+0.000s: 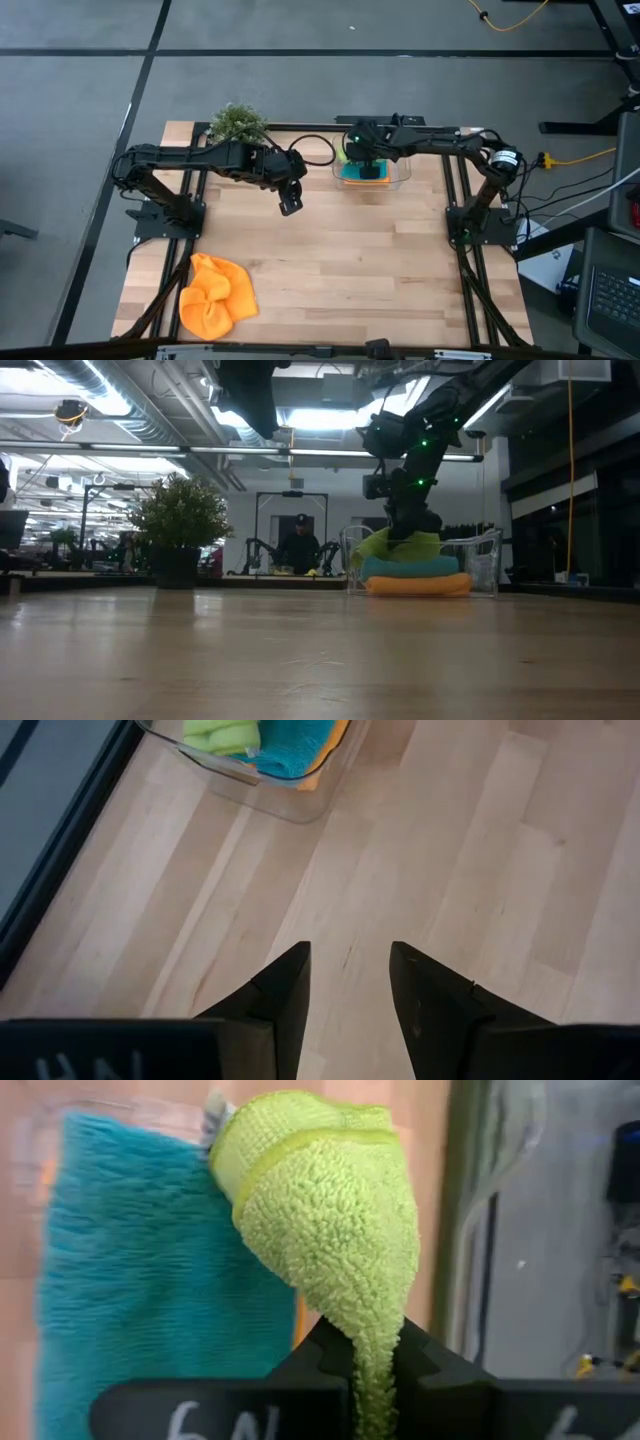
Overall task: Fold microfiber towels
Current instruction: Stack the green microfiber cloth on top of the blue microfiber cloth in the bin
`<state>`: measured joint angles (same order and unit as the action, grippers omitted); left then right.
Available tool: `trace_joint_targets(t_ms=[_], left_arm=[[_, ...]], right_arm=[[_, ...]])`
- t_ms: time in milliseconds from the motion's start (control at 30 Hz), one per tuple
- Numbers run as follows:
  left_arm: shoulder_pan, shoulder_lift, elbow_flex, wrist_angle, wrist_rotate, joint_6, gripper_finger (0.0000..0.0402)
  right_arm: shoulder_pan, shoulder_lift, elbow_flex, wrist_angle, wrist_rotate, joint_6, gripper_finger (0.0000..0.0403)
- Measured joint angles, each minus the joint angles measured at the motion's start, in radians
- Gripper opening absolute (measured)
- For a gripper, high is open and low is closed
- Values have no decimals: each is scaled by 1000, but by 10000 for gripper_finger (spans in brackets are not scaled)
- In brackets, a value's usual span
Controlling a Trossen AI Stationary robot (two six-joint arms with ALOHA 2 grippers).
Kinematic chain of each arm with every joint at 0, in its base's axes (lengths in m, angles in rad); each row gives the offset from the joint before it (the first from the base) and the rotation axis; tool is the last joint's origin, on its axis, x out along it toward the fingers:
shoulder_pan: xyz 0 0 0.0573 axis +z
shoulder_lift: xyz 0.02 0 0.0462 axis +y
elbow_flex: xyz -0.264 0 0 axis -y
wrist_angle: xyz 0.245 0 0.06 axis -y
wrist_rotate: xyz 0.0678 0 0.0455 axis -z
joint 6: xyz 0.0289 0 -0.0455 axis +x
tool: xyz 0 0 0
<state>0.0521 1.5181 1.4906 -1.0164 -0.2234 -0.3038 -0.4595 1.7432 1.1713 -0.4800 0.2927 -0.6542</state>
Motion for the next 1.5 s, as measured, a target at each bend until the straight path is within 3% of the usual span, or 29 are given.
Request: trace_joint_targets(t_ms=[167, 433, 767, 967, 1067, 1133, 1267, 1500], left_arm=[[0, 0, 0, 0, 0, 0, 133], [0, 0, 0, 0, 0, 0, 133], [0, 0, 0, 0, 0, 0, 133], [0, 0, 0, 0, 0, 0, 133], [0, 0, 0, 0, 0, 0, 133], [0, 0, 0, 0, 0, 0, 133], [0, 0, 0, 0, 0, -1, 133], [0, 0, 0, 0, 0, -28, 133]], right_arm=[[14, 0, 0, -41, -12, 49, 27], [16, 0, 0, -84, -19, 103, 136], [55, -2, 71, -233, -68, 111, 210], [63, -2, 176, -442, -268, 117, 222], [61, -2, 243, -479, -313, 111, 222], [50, -2, 283, -472, -297, 116, 222], [14, -2, 312, -329, -106, 157, 216], [-76, 35, 311, -289, -130, 184, 203]])
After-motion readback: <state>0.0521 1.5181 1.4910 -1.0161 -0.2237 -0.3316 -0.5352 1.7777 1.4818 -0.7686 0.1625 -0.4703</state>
